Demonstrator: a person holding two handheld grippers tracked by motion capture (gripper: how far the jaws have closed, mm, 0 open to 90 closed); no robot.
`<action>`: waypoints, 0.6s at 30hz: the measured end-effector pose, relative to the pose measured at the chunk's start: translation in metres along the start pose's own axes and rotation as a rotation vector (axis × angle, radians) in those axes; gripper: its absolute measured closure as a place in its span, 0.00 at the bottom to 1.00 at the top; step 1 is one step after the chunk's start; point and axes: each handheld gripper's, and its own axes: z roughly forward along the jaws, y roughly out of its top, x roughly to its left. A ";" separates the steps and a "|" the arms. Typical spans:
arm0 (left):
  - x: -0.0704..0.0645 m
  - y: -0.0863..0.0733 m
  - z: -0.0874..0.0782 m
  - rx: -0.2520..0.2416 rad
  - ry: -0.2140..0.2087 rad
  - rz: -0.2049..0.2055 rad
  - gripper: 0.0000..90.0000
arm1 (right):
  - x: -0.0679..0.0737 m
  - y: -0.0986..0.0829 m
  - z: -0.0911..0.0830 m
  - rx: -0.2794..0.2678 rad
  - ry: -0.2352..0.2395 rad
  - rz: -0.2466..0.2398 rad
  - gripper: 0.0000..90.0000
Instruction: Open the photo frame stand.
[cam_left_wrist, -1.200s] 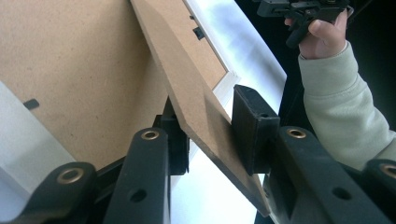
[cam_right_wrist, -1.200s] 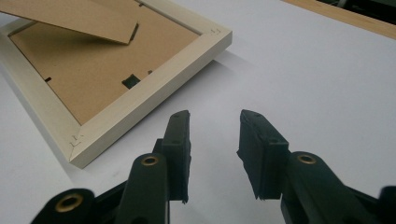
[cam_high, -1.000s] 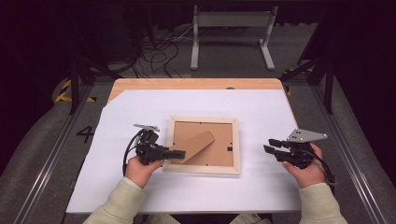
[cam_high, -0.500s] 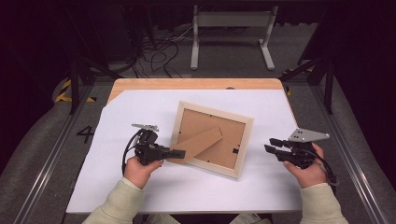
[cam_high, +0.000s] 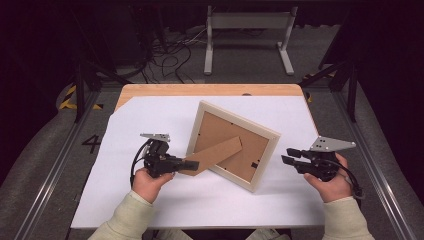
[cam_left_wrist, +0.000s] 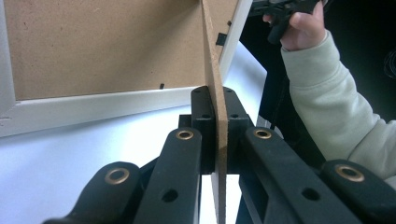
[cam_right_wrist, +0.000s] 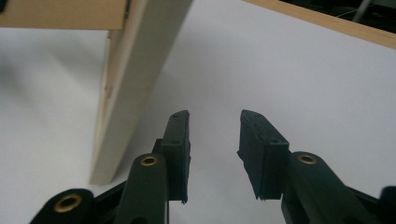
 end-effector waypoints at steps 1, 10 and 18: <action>0.000 0.000 0.000 0.000 -0.001 0.002 0.98 | 0.002 0.002 0.000 -0.001 0.014 0.002 0.70; 0.000 -0.001 -0.001 0.004 -0.005 0.003 0.97 | 0.018 0.016 0.006 -0.018 0.102 0.031 0.63; -0.001 -0.001 -0.001 0.003 -0.007 0.010 0.97 | 0.021 0.020 0.015 -0.029 0.135 0.099 0.61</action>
